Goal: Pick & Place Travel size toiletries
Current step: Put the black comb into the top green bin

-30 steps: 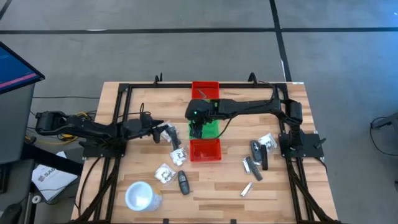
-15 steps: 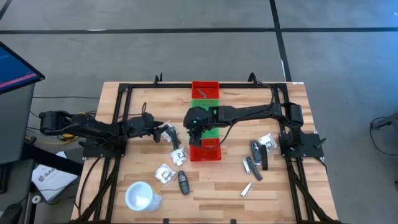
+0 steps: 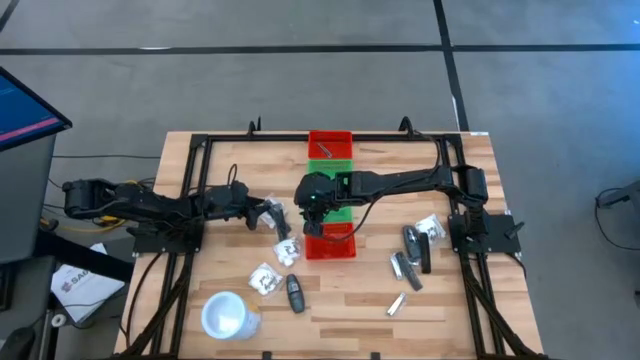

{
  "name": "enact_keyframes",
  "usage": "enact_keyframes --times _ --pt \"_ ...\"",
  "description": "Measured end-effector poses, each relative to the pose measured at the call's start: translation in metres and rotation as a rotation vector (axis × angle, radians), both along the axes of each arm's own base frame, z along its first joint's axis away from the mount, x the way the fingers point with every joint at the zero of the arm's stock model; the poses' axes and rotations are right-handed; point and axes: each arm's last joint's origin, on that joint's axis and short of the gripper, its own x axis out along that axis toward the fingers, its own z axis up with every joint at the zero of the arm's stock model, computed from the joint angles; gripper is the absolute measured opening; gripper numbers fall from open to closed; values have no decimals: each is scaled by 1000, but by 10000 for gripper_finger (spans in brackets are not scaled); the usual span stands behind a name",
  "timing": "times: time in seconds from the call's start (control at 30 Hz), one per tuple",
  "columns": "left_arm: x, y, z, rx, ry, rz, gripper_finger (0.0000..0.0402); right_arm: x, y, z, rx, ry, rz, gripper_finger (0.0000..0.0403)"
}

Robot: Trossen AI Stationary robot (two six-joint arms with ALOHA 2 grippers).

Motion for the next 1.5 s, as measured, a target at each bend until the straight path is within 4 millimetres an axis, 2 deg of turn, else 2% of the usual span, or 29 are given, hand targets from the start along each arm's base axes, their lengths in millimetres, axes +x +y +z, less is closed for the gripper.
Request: enact_keyframes --times 0.27,0.43,0.5,1.07,1.5 --pt "0 0 0 0 2 0 95 0 0 0 0 0 0 123" --pt "0 0 0 1 4 -1 23 0 0 0 0 0 0 122" --pt "0 0 0 4 8 -5 8 0 0 0 0 0 0 123" --pt "1 -1 1 -2 -9 -41 0 0 0 0 1 0 0 122" --pt "-2 -2 16 22 -105 -67 0 0 0 0 1 -4 0 122"
